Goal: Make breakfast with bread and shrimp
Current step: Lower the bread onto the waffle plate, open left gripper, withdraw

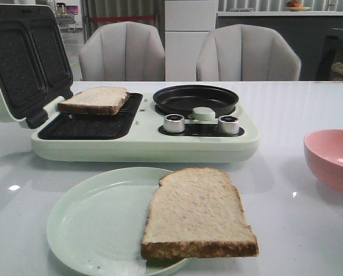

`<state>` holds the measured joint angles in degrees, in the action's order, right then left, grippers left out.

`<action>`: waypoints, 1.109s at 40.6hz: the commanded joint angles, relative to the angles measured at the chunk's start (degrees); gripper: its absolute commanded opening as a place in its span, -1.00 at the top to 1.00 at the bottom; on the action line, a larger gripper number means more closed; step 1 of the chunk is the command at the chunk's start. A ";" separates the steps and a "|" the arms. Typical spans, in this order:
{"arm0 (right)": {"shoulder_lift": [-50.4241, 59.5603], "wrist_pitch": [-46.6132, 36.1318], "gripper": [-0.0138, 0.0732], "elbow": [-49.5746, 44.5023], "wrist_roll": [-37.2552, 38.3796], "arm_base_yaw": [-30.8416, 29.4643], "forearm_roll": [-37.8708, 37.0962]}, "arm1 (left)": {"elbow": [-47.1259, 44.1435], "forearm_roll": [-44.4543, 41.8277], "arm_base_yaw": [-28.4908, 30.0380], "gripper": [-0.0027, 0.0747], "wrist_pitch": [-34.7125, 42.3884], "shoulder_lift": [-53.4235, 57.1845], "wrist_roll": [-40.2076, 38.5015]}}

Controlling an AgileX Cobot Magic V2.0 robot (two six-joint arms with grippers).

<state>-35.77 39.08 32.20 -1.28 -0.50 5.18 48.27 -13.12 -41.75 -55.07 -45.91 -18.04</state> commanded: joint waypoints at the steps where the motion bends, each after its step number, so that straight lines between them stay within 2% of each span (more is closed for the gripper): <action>1: -0.45 -3.78 -0.53 2.02 -0.24 -0.39 0.10 | -2.73 -0.51 -0.45 0.25 4.22 5.20 -0.18; 9: -0.45 -3.78 -0.53 2.02 -0.24 -0.39 0.10 | -10.07 -0.13 -0.45 0.25 4.10 15.00 -0.18; 18: -0.45 -3.78 -0.53 2.02 -0.24 -0.39 0.10 | -13.51 1.81 -0.45 0.25 3.85 21.86 -0.18; 36: -0.45 -5.07 -0.53 1.67 -0.24 -0.39 0.40 | -13.61 1.80 -0.45 0.25 2.16 23.22 -0.18; 39: -0.45 -4.22 -0.53 0.97 -0.24 -0.39 2.59 | -13.61 1.80 -0.45 0.25 2.16 23.22 -0.18; 45: -1.81 -0.04 -0.52 -0.83 -1.86 -0.06 13.59 | -13.61 1.80 -0.45 0.25 2.16 23.22 -0.18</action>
<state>-36.33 40.13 30.66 -1.65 -0.50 12.22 33.03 -10.89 -41.75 -56.39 -22.37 -18.02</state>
